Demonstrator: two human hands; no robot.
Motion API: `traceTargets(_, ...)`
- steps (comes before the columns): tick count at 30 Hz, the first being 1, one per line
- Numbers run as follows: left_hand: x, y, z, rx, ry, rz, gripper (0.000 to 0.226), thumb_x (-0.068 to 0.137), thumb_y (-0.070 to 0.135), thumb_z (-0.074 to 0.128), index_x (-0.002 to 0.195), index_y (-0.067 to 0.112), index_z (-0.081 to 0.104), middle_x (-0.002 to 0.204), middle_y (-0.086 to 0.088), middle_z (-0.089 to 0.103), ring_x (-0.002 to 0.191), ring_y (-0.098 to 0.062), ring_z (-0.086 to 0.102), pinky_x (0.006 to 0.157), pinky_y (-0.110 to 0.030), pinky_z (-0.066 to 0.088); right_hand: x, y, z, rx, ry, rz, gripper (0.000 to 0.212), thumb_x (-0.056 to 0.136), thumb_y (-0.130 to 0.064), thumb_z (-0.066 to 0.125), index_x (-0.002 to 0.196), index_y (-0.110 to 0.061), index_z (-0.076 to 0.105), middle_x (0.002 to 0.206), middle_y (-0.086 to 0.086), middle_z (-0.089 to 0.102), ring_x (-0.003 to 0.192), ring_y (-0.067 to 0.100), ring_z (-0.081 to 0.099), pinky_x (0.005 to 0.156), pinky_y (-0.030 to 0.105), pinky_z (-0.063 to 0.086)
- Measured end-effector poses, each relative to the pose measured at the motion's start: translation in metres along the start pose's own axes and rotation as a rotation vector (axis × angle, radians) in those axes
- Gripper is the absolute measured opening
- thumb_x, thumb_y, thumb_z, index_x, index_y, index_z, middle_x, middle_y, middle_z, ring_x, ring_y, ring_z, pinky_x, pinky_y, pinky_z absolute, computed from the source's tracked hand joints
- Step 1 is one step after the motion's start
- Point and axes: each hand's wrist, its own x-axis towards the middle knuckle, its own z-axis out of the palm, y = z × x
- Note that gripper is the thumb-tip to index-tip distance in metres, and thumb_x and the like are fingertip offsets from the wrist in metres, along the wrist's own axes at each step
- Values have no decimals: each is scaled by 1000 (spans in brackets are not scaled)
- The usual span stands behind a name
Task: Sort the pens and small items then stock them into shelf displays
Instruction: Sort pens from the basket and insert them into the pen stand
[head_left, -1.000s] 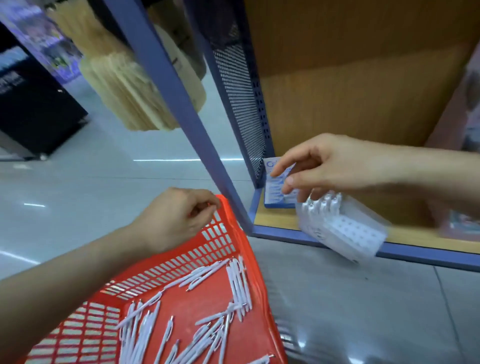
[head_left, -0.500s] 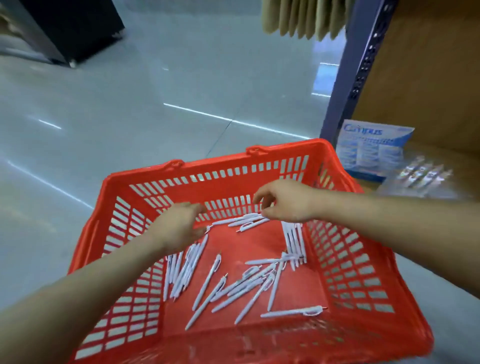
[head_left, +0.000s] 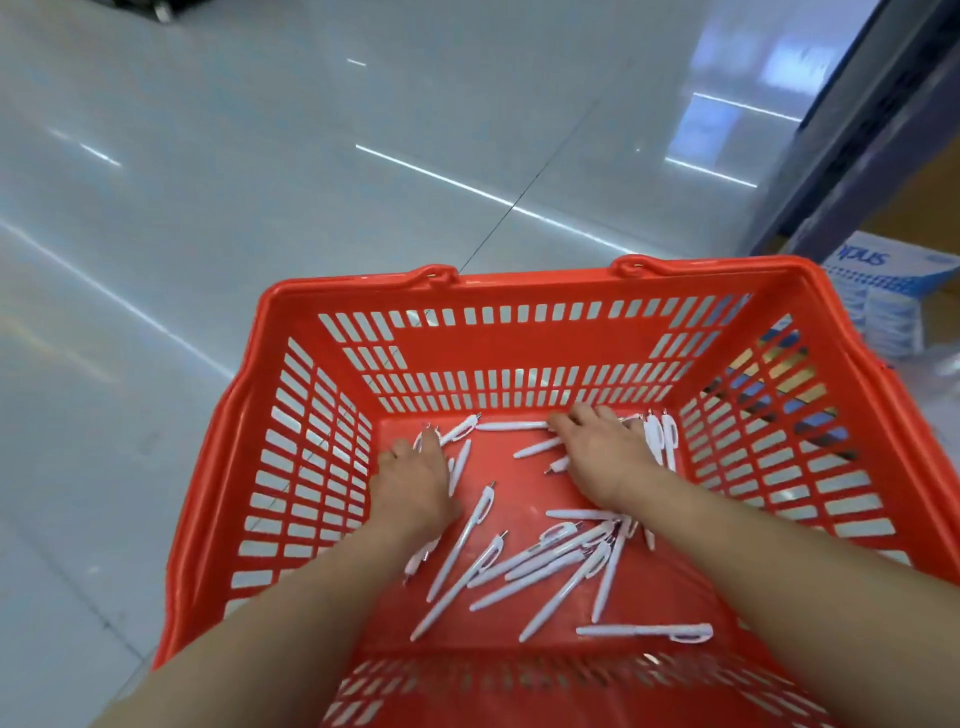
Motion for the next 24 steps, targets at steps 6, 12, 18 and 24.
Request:
traceTargets(6,-7,13,2,-30,35,-8,68,72,46,69,124,18,35,119,-5,54,115,-27,51,95,-45,35,-7,5,-2,-146,19,-76,55,87,-1,44,137,-20,33,136,3,47,127,25,38,94,44,32)
traceTargets(12,-7,20,-1,29,78,143,23,90,17,45,112,14,49,111,-8,63,106,-29,58,90,-43,39,-19,21,1,-311,-15,-182,38,88,1,45,124,-12,51,125,7,49,118,27,40,93,43,37)
traceTargets(18,7,16,-21,-282,-63,170,18,96,23,48,108,11,56,107,-11,65,96,-29,61,75,-34,45,-21,34,-3,-91,67,-221,35,88,0,48,119,-14,54,115,8,53,108,27,45,89,36,39)
traceTargets(24,3,25,-64,-479,-197,300,5,97,20,48,97,18,52,86,-1,57,71,-14,52,60,-28,44,-28,12,-43,536,218,-132,9,100,-18,42,104,-10,45,71,1,51,65,26,49,58,36,32)
